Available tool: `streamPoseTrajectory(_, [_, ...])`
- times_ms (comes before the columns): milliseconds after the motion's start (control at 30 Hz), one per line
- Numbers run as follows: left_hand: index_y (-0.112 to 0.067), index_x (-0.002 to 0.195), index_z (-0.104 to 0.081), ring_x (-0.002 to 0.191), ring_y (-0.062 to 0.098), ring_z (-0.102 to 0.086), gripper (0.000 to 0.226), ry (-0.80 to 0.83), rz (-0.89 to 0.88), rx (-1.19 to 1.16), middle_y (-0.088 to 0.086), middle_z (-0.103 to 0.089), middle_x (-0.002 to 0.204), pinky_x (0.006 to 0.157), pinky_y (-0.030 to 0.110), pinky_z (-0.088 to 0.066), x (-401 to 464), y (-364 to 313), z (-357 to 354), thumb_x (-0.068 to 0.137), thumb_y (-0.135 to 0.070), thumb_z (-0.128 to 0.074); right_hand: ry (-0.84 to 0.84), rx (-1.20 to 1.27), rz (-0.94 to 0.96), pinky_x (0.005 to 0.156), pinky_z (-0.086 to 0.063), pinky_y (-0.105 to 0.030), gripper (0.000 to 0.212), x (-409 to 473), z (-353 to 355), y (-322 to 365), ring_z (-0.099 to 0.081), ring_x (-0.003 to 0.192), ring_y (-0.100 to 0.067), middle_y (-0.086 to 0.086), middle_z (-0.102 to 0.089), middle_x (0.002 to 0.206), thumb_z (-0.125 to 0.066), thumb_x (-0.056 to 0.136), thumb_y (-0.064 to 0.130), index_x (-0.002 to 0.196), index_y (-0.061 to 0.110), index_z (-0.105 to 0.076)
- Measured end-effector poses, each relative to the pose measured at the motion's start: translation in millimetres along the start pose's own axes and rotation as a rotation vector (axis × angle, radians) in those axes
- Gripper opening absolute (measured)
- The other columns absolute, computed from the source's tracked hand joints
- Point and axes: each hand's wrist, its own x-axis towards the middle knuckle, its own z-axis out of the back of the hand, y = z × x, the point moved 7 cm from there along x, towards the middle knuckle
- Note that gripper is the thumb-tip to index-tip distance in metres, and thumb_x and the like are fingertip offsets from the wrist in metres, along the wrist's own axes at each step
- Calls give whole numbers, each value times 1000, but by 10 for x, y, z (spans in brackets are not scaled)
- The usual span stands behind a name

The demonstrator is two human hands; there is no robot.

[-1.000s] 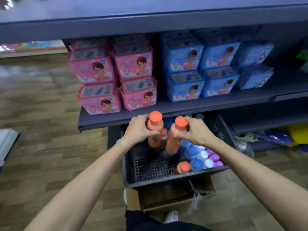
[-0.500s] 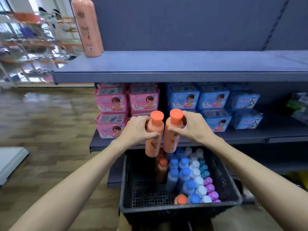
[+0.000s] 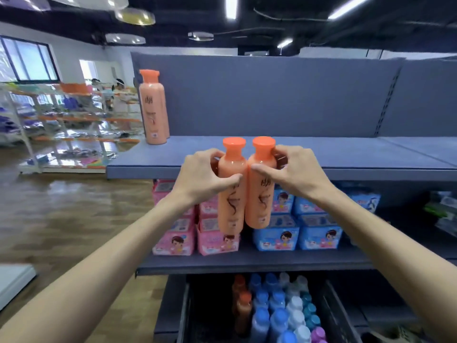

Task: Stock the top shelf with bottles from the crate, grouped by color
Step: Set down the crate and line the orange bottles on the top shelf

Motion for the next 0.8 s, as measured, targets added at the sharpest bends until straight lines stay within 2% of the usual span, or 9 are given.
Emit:
streamPoseTrajectory(100, [-24, 92, -73, 71, -1, -66, 48, -23, -61, -9, -11, -73, 77, 70, 25, -54, 263, -201, 242, 59, -58, -67, -36, 2, 18, 76, -56, -32, 32, 254, 241, 202, -69, 79, -6, 9, -74, 82, -73, 78, 55, 94, 27, -76])
streamPoseTrajectory(300, [-22, 92, -74, 71, 4, -68, 46, -88, -155, 46, -9, -72, 76, 68, 34, -57, 828, -420, 664, 67, -59, -65, -92, 27, 24, 69, -58, -29, 32, 720, 594, 463, -69, 76, -6, 9, -74, 78, -68, 80, 60, 88, 30, -76])
streamPoseTrajectory(433, [-19, 90, -72, 71, 8, -67, 46, -95, -155, 69, -8, -71, 76, 67, 35, -57, 1089, -456, 759, 69, -59, -63, -124, 16, 1, 70, -57, -27, 38, 996, 678, 534, -69, 78, -9, 4, -74, 80, -69, 81, 58, 87, 22, -76])
streamPoseTrajectory(567, [-22, 88, -72, 74, 8, -66, 43, -75, -71, 121, -9, -71, 77, 72, 36, -56, 1277, -282, 687, 67, -59, -63, -121, 6, -50, 65, -54, -31, 42, 1194, 553, 442, -67, 71, -14, 0, -71, 70, -70, 79, 57, 75, 14, -72])
streamPoseTrajectory(667, [-22, 88, -70, 74, 8, -67, 44, -64, -3, 93, -10, -70, 77, 73, 36, -57, 1330, -92, 579, 65, -59, -63, -137, -11, -84, 65, -55, -33, 44, 1309, 432, 344, -66, 71, -16, 1, -69, 69, -68, 78, 59, 73, 16, -70])
streamPoseTrajectory(800, [-23, 90, -69, 77, 8, -67, 44, -67, 46, 34, -11, -71, 80, 75, 37, -57, 1361, 66, 485, 67, -59, -62, -182, -22, -120, 60, -48, -30, 44, 1356, 335, 242, -64, 69, -17, 4, -64, 66, -66, 79, 62, 67, 19, -61])
